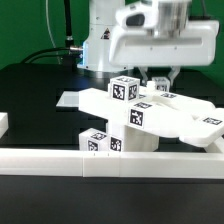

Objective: Assemble chair

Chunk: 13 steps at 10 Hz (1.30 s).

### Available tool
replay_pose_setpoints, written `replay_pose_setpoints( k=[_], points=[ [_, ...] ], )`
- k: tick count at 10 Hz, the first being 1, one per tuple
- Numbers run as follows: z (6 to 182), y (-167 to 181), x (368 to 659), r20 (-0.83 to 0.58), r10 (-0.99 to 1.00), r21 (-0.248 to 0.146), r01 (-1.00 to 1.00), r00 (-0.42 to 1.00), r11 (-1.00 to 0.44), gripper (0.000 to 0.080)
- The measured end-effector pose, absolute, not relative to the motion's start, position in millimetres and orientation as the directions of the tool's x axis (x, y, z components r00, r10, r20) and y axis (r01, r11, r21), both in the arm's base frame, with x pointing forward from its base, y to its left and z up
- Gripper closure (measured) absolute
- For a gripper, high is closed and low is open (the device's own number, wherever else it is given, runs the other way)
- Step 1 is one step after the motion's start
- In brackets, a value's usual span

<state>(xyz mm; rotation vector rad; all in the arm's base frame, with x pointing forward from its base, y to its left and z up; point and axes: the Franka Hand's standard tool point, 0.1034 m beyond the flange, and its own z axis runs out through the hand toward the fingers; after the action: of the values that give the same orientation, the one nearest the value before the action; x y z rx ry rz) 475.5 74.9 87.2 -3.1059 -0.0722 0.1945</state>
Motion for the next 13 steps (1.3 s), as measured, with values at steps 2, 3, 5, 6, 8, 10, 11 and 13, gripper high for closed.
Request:
replay_pose_setpoints(
  k=[2,3,5,6,8,10,11,13],
  points=[
    [79.4,75,470,-0.12,0.052,-0.025,0.049,0.991,-0.998,0.0517],
    [80.2,75,471,-0.117,0.051,-0.026,0.049,0.992,-0.998,0.0517],
    [95.0,69,483,-0.139,0.107,-0.033,0.103,0.985,-0.994,0.0517],
    [125.9,62,514,-0.124,0.11,-0.046,0.105,0.986,-0.993,0.0517],
    [141.1,48,537,-0.119,0.15,-0.056,0.144,0.981,-0.988,0.0517],
    [138.4,49,538,-0.113,0.142,-0.052,0.137,0.983,-0.989,0.0516],
    [138.3,48,538,-0.113,0.141,-0.051,0.136,0.984,-0.989,0.0515],
    [143.4,44,553,-0.093,0.172,-0.048,0.168,0.981,-0.985,0.0515]
  ],
)
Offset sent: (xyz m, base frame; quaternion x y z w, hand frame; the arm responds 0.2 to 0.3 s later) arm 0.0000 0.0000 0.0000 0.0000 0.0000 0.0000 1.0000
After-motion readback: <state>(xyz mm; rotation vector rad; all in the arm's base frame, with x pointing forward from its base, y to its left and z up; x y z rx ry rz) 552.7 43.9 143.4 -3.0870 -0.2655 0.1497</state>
